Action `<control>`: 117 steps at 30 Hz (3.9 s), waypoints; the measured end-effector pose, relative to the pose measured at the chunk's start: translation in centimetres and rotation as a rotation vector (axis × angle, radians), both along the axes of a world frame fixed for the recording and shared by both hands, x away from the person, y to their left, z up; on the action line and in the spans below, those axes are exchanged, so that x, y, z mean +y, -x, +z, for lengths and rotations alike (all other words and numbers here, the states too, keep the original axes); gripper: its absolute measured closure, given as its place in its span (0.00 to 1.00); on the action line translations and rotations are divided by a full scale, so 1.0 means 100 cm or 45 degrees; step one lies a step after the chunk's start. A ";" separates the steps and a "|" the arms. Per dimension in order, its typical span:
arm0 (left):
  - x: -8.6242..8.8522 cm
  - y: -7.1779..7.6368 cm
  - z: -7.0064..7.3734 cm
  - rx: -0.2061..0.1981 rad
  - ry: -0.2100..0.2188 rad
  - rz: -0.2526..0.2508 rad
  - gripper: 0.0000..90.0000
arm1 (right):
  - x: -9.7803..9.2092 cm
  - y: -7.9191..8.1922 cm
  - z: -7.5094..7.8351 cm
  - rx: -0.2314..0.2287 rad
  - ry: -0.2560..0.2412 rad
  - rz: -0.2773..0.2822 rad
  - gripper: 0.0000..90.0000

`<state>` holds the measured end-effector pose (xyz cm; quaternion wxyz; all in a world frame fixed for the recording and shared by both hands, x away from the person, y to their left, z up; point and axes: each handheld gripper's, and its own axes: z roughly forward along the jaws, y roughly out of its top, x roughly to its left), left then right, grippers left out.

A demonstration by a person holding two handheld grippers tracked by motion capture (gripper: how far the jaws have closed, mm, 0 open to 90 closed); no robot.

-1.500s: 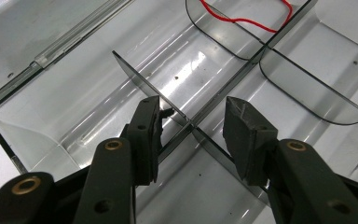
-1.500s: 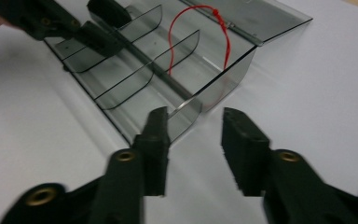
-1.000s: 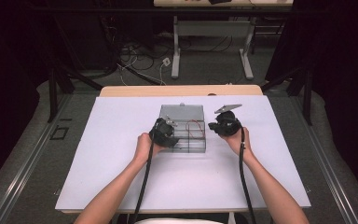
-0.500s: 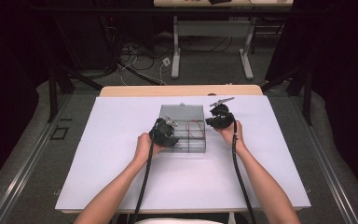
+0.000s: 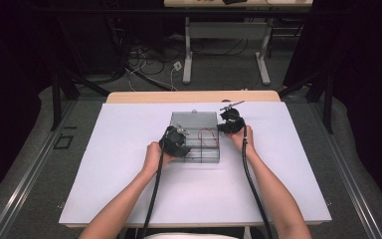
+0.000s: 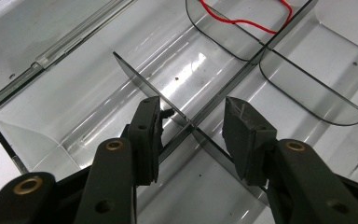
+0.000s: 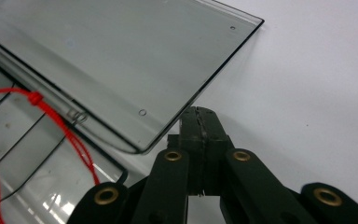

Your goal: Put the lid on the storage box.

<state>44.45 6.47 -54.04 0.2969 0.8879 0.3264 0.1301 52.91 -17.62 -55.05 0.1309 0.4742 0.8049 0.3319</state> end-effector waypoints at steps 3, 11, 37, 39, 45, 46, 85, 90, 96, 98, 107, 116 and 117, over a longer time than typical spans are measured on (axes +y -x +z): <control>0.000 0.000 0.000 0.000 0.000 0.000 0.64 | 0.000 -0.003 -0.001 0.005 0.001 -0.009 1.00; 0.000 0.000 0.000 0.000 0.000 0.000 0.64 | -0.002 -0.004 0.008 -0.050 0.016 -0.017 1.00; 0.000 0.000 0.000 0.000 0.000 0.002 0.63 | -0.003 0.002 0.028 -0.285 -0.060 -0.015 1.00; 0.000 0.000 0.000 0.000 0.000 0.002 0.63 | -0.003 0.002 0.029 -0.290 -0.055 -0.010 1.00; 0.000 0.000 0.000 -0.002 0.002 0.002 0.63 | -0.004 0.005 0.033 -0.305 -0.074 -0.005 1.00; 0.000 0.000 0.000 -0.002 0.003 0.002 0.63 | -0.004 0.005 0.034 -0.314 -0.078 -0.002 1.00; 0.044 -0.041 0.115 -0.305 0.083 0.264 0.30 | -0.007 0.017 0.046 -0.342 -0.071 0.065 1.00; 0.043 -0.056 0.120 -0.296 0.070 0.243 0.59 | -0.007 0.018 0.046 -0.341 -0.071 0.068 1.00; 0.040 -0.062 0.118 -0.274 0.001 0.166 0.74 | -0.007 0.019 0.047 -0.340 -0.066 0.072 1.00; 0.042 -0.062 0.118 -0.265 0.020 0.167 0.75 | -0.007 0.020 0.047 -0.341 -0.060 0.068 1.00; 0.045 -0.057 0.119 -0.284 0.007 0.137 0.79 | -0.016 0.030 0.060 -0.339 -0.050 0.080 0.97; 0.045 -0.052 0.118 -0.296 0.005 0.131 0.79 | -0.018 0.044 0.108 -0.331 -0.069 0.147 0.68; 0.045 -0.052 0.118 -0.296 0.005 0.131 0.79 | -0.018 0.044 0.108 -0.331 -0.069 0.147 0.68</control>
